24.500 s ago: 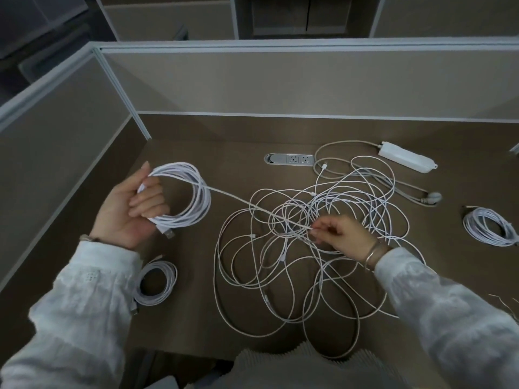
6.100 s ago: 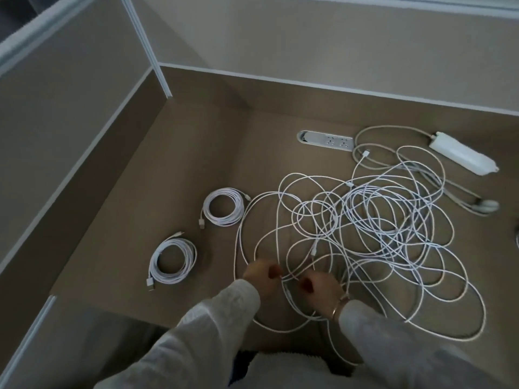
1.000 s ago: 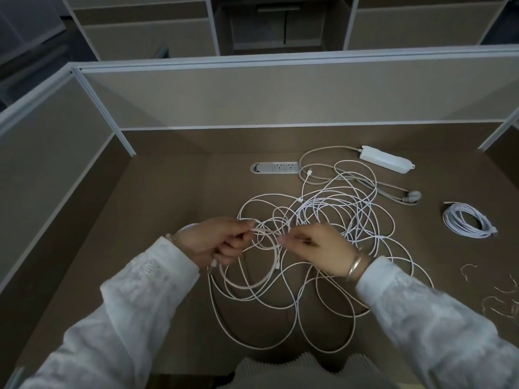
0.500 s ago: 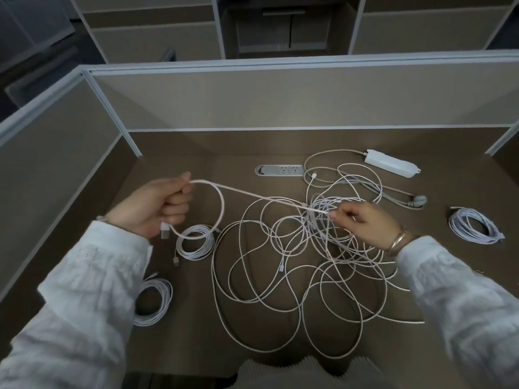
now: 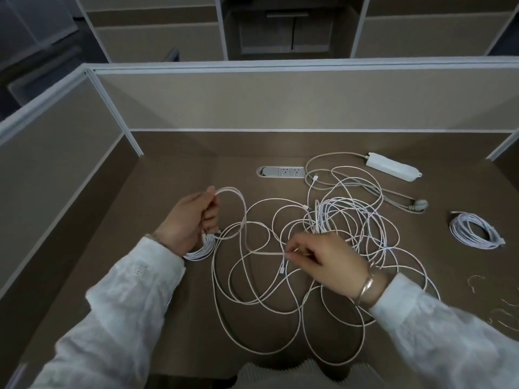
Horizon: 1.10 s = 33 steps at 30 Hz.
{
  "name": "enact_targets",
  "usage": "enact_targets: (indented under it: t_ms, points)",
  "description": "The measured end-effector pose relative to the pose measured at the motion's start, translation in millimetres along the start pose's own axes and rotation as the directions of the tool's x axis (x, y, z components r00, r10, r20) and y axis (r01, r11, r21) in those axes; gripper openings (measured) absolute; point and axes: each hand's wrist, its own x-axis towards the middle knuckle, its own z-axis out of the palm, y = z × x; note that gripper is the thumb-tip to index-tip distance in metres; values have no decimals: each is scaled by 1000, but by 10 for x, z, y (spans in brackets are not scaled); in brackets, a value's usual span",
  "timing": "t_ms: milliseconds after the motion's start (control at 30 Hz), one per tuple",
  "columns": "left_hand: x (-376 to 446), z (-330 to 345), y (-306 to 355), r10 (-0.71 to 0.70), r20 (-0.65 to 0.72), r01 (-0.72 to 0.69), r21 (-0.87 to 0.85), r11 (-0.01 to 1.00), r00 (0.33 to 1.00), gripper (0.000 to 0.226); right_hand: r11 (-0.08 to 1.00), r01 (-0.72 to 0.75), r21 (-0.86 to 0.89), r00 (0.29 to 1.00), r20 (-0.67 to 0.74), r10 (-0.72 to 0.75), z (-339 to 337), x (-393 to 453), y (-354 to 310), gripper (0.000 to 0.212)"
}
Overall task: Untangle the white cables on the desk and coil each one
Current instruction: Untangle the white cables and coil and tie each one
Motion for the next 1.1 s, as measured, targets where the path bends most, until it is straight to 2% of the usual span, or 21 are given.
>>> enact_targets:
  t_ms: [133, 267, 333, 400, 500, 667, 733, 800, 900, 967, 1100]
  points:
    - [-40, 200, -104, 39, -14, -36, 144, 989, 999, 35, 994, 84, 75, 995, -55, -80, -5, 108, -273, 33]
    - [-175, 450, -156, 4, 99, -29, 257, 966, 995, 33, 983, 79, 164, 981, -186, -48, -33, 227, -324, 18]
    - [-232, 530, -165, -51, 182, 8, 229, 973, 982, 34, 979, 44, 200, 968, -252, 8, -59, 276, -306, 12]
    - [-268, 561, -153, -158, 291, 113, 166, 980, 944, 32, 973, -1, 232, 954, -292, 71, -84, 305, -271, 11]
    - [-282, 579, -112, -273, 450, 284, 46, 958, 850, 24, 968, -26, 249, 951, -294, 101, -96, 313, -224, 10]
    - [-243, 565, -94, -418, 527, 455, 65, 888, 740, 44, 964, -90, 252, 922, -344, 176, -91, 309, -71, 20]
    - [-253, 518, -69, -447, 534, 475, 93, 875, 718, 42, 949, -103, 298, 936, -293, 194, -100, 288, 40, 29]
    - [-261, 436, -32, -447, 505, 453, 119, 883, 738, 40, 949, -104, 299, 968, -188, 166, -102, 254, 174, 32]
    - [-248, 258, 85, -405, 404, 403, 95, 910, 820, 37, 963, -143, 228, 983, -79, 165, -87, 199, 472, 23]
    - [-237, 88, 201, -350, 338, 357, 41, 933, 874, 37, 967, -183, 176, 978, -68, 197, -80, 155, 709, 25]
    - [-254, -223, 434, -220, 217, 234, -44, 971, 951, 39, 956, -221, 195, 964, -102, 244, -110, 68, 1038, 23]
